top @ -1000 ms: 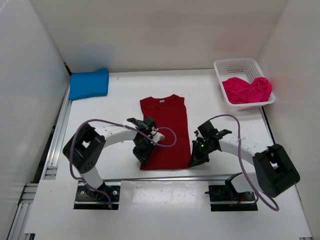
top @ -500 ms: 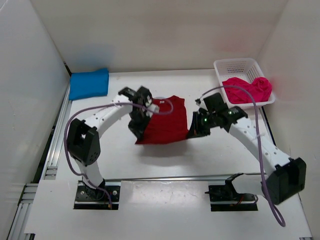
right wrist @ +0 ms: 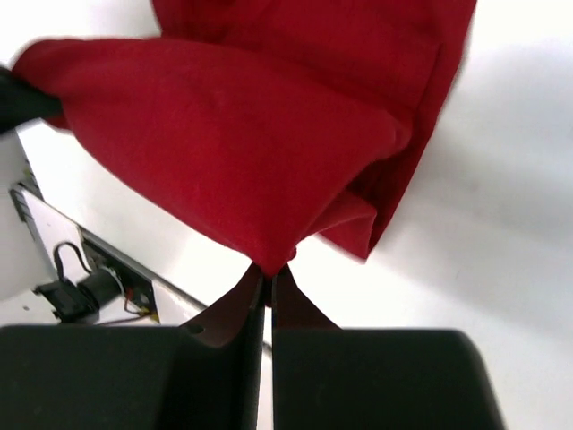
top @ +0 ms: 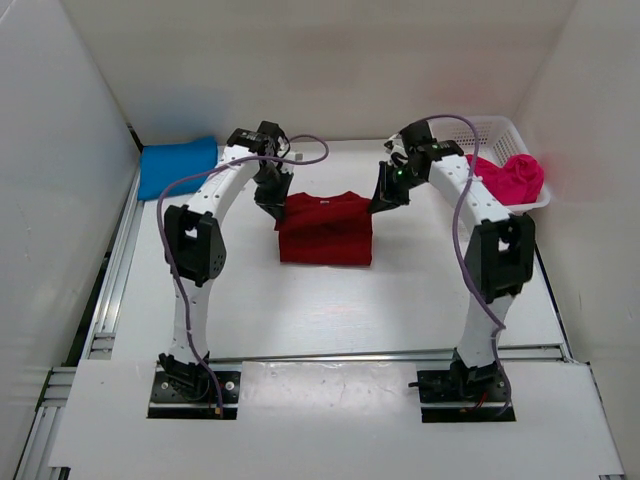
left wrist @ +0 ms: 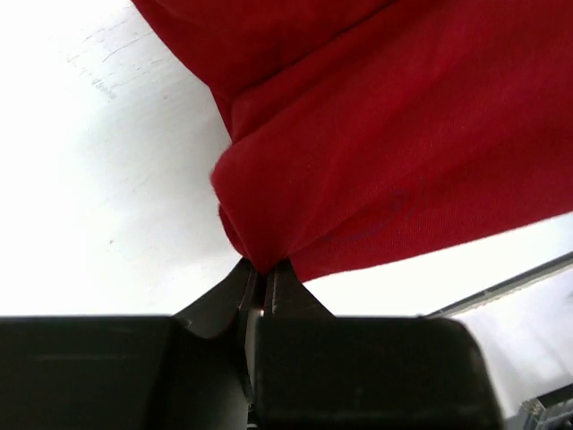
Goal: Fold and stack the t-shirts
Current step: Fold the long partially folded tshirt into a neat square
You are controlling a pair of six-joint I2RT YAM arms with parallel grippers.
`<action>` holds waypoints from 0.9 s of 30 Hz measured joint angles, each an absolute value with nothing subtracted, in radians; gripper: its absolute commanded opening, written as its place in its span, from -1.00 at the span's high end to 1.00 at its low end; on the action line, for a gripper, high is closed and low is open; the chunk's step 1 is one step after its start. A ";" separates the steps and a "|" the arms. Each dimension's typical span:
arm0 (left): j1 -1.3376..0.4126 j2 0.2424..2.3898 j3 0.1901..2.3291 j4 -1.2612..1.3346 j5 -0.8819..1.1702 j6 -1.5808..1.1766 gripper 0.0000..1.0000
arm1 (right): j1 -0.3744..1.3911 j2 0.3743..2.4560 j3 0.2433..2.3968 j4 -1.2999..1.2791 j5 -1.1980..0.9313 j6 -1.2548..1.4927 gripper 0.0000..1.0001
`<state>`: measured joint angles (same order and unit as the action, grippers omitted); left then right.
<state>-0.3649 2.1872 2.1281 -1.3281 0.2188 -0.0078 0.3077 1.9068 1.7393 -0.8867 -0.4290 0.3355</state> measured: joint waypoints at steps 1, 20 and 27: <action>-0.362 2.201 2.129 -1.328 0.220 -0.007 0.80 | 0.298 1.942 1.765 -0.889 -0.439 0.332 1.00; -0.289 2.356 2.127 -1.012 0.178 -0.001 -0.48 | 0.201 2.347 1.969 -0.721 -0.474 0.459 0.51; -0.207 2.279 2.155 -0.870 0.052 -0.004 -0.30 | 0.170 2.299 1.953 -0.642 -0.350 0.500 0.39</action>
<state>-0.2073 2.2791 2.1551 -0.8696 0.0525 -0.0044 0.1696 2.2993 1.9530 -0.6418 -0.3504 0.4999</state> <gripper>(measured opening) 0.720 0.316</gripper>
